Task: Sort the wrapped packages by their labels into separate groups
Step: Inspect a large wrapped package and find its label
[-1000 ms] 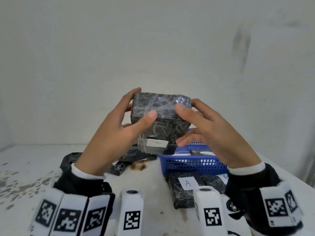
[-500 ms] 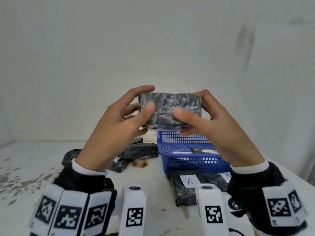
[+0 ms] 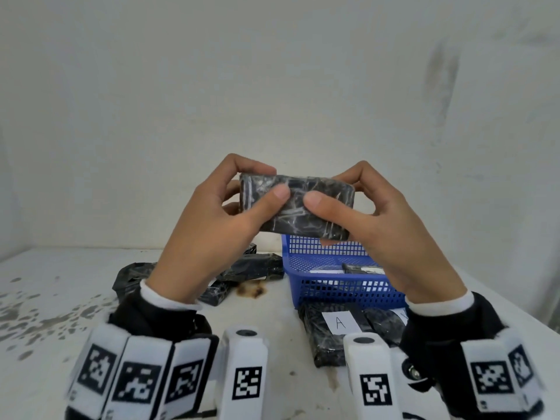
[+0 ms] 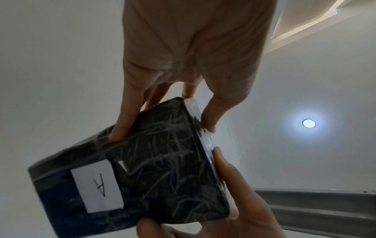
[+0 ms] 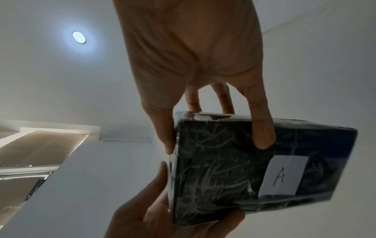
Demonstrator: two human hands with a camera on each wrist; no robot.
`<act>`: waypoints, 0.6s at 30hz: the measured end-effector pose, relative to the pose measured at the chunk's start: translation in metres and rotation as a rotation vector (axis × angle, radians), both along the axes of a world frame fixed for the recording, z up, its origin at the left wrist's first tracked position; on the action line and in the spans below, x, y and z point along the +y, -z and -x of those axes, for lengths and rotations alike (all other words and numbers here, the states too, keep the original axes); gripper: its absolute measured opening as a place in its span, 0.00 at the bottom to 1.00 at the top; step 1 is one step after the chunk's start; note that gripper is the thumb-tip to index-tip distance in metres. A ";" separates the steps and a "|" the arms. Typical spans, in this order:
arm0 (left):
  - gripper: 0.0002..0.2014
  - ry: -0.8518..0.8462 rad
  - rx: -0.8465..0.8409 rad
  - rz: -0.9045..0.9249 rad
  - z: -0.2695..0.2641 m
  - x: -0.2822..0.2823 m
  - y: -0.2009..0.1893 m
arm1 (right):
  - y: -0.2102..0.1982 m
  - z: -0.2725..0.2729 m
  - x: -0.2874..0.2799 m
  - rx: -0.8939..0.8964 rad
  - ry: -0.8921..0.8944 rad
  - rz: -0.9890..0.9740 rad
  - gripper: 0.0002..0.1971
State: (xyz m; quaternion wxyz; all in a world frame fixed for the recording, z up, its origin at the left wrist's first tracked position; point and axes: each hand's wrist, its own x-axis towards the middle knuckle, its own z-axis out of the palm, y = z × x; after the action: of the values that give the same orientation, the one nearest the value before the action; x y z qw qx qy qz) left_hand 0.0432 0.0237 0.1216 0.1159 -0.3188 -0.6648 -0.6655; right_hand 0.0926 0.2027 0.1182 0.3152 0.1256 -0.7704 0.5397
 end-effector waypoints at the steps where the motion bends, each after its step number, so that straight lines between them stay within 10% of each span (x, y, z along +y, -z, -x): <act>1: 0.20 0.001 -0.038 -0.024 0.001 0.000 0.000 | 0.001 0.001 0.000 0.012 0.012 -0.001 0.22; 11: 0.29 0.211 -0.310 -0.022 0.012 -0.009 -0.004 | 0.000 0.000 -0.004 0.103 -0.056 -0.053 0.15; 18: 0.41 0.158 -0.296 -0.034 0.011 -0.006 0.000 | 0.001 0.008 0.009 -0.144 -0.168 0.094 0.56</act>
State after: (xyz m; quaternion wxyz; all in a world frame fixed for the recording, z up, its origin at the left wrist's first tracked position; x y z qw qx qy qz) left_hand 0.0320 0.0173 0.1215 -0.0305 -0.2663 -0.6361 -0.7235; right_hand 0.0845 0.2113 0.1176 0.2184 0.1357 -0.7518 0.6072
